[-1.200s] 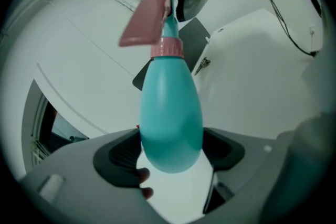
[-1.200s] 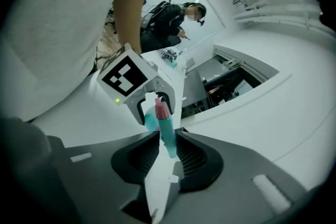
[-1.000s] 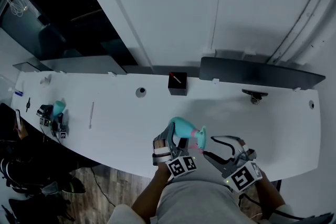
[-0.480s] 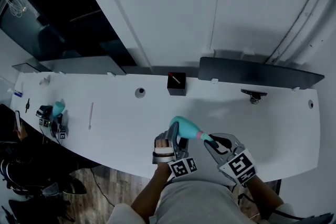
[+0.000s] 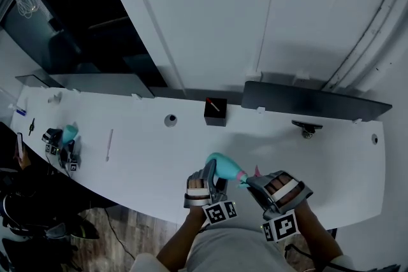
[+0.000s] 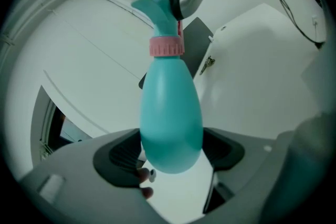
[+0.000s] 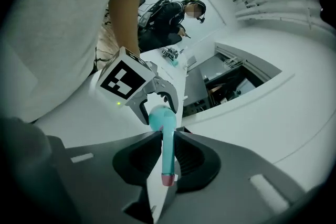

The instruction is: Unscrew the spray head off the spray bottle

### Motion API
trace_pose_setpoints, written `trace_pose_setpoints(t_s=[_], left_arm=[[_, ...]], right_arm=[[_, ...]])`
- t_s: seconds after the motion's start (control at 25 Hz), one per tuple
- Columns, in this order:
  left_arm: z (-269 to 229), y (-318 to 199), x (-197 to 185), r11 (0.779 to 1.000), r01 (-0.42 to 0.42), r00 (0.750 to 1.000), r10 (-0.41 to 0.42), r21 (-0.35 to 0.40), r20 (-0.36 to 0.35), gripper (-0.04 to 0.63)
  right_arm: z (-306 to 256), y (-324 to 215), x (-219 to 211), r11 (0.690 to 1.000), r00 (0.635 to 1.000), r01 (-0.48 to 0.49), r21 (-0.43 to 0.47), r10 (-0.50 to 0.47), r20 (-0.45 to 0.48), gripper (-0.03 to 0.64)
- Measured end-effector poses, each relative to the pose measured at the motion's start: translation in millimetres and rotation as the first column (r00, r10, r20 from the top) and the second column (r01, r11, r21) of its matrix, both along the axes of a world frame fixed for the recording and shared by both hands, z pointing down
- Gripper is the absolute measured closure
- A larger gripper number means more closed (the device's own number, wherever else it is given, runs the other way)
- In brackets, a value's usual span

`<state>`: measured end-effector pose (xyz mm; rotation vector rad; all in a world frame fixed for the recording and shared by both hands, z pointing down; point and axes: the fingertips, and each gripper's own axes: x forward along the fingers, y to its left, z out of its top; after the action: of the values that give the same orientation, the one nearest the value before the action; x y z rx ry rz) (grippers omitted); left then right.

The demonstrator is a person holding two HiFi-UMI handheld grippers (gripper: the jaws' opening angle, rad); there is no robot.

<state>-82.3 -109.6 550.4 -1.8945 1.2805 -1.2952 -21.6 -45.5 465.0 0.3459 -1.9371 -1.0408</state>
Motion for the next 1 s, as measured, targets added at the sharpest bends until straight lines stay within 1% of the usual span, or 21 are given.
trace_pose_setpoints(t_s=[0.12, 0.4, 0.52, 0.64, 0.76, 0.84, 0.92, 1.0], left_arm=[[-4.7, -4.2, 0.4, 1.000, -0.006, 1.000, 0.006, 0.021, 0.006, 0.236], [-8.6, -6.0, 2.1, 0.999, -0.019, 1.000, 0.018, 0.044, 0.016, 0.236], [-5.6, -6.0, 0.6, 0.999, -0.024, 0.999, 0.023, 0.037, 0.041, 0.236], [-2.3, -8.9, -8.2, 1.000, -0.010, 0.999, 0.010, 0.024, 0.038, 0.236], [-1.5, -12.4, -20.0, 1.000, 0.029, 1.000, -0.029, 0.013, 0.012, 0.236], [2.6, -13.3, -27.4, 0.998, 0.063, 0.998, -0.063, -0.010, -0.019, 0.236], [6.6, -14.5, -34.0, 0.994, 0.098, 0.993, -0.101, -0.041, -0.067, 0.236], [8.4, -17.3, -39.7, 0.988, 0.133, 0.982, -0.141, -0.074, -0.126, 0.236]], right_arm=[[-3.3, -1.1, 0.1, 0.999, 1.000, 0.015, 0.030, -0.014, -0.015, 0.540], [-4.4, 2.5, -0.1, 0.998, 0.998, 0.043, 0.052, -0.040, -0.042, 0.540], [-4.7, 5.3, 2.7, 0.993, 0.994, 0.078, 0.085, -0.071, -0.080, 0.540], [-6.3, 5.8, 7.5, 0.987, 0.989, 0.110, 0.120, -0.098, -0.107, 0.540], [-16.2, 7.3, 7.9, 0.985, 0.993, 0.113, 0.129, -0.106, -0.058, 0.540], [-22.0, 10.7, 8.9, 0.986, 0.994, 0.106, 0.126, -0.106, -0.011, 0.540], [-28.0, 14.1, 10.6, 0.989, 0.994, 0.095, 0.116, -0.101, 0.051, 0.540], [-34.7, 16.4, 13.7, 0.991, 0.989, 0.075, 0.109, -0.088, 0.121, 0.540]])
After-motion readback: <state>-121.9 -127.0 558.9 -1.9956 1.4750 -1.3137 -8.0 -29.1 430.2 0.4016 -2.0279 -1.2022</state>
